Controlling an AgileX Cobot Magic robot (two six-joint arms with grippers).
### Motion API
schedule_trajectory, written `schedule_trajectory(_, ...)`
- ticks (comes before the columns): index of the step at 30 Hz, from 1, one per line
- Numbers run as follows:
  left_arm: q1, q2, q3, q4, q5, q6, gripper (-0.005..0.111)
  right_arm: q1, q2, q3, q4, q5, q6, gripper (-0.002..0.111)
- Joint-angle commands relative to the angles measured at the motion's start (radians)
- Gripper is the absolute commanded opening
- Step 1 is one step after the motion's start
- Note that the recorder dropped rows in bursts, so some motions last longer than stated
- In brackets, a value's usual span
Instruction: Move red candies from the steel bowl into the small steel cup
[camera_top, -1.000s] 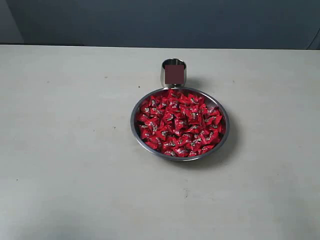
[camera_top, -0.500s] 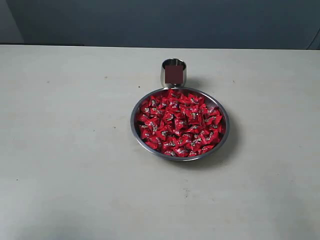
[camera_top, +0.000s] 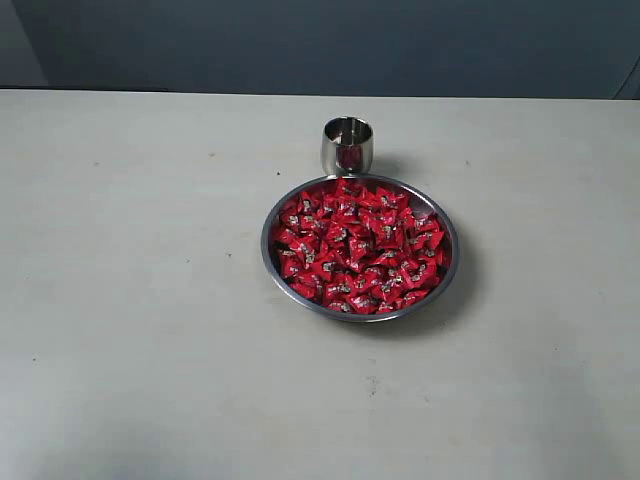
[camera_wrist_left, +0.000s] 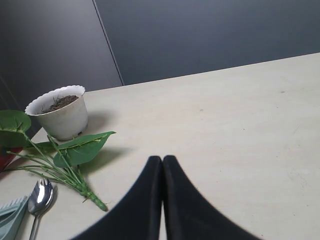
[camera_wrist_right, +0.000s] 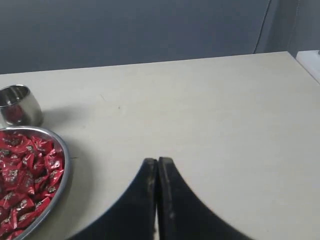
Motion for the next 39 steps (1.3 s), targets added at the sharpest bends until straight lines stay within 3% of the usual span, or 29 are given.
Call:
schedule_trajectory(1, -0.003, -0.004, 0.001, 0.005, -0.011, -0.004, 0.0, -0.006, 0.004, -0.005, 0.001, -0.019, 0.0, -0.001)
schedule_trajectory(8, -0.003, -0.004, 0.001, 0.005, -0.011, -0.004, 0.0, -0.001, 0.004, -0.005, 0.007, -0.084, 0.003, -0.001)
schedule_trajectory(17, -0.003, -0.004, 0.001, 0.005, -0.011, -0.004, 0.0, 0.078, 0.071, -0.015, 0.172, -0.052, 0.007, -0.001)
schedule_trajectory(26, -0.003, -0.004, 0.001, 0.005, -0.011, -0.004, 0.0, 0.177, 0.376, -0.151, 0.321, 0.05, -0.269, -0.001)
schedule_trajectory(36, -0.003, -0.004, 0.001, 0.005, -0.011, -0.004, 0.0, 0.235, 0.826, -0.426, 0.59, 0.249, -0.556, -0.001)
schedule_trajectory(39, -0.003, -0.004, 0.001, 0.005, -0.011, -0.004, 0.0, 0.235, 0.959, -0.521, 0.637, 0.344, -0.618, 0.008)
